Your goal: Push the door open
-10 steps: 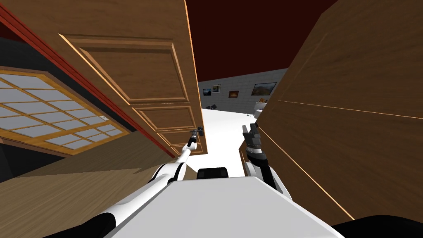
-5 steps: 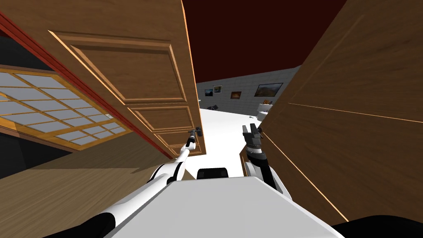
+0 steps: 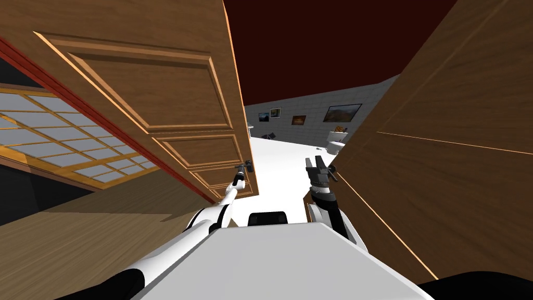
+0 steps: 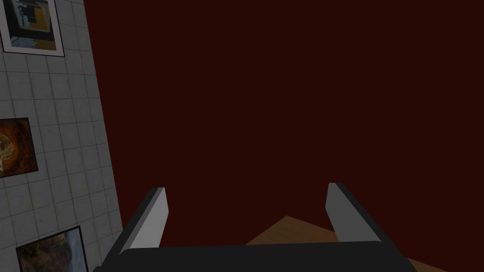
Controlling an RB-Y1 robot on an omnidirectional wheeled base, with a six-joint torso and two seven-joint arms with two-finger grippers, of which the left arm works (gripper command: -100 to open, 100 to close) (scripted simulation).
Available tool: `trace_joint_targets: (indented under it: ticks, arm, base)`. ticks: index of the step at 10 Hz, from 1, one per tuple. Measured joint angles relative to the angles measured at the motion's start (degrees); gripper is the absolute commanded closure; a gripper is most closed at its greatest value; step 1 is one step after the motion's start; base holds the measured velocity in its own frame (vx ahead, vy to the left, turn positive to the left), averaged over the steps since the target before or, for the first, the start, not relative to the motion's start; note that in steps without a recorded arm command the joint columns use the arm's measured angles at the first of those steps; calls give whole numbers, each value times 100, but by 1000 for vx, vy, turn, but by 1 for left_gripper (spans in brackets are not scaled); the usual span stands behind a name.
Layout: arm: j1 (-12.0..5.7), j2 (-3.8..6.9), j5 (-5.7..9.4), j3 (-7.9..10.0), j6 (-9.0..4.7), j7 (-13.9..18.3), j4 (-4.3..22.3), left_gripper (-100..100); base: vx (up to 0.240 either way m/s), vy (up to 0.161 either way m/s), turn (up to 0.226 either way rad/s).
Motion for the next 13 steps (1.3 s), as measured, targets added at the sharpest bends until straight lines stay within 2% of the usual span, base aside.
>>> trace_joint_targets:
  ticks: [5,7,9,10,11,13]
  arm:
    - [-39,135,97,266,-59,-98,99,100]
    - [52,183,131,361,33,-129,-60,100]
    - [15,230,157,431,-14,-154,26,100]
    - [65,215,171,480,29,-185,-64,100]
    - [37,256,184,507,-18,-187,63,100]
    - [45,316,217,597,-59,-205,130,100]
  base:
    - [167,-95,57]
    - [182,-94,62]
    - [99,-31,44]
    - [167,-60,50]
    - [170,-76,51]
    - [177,-64,53]
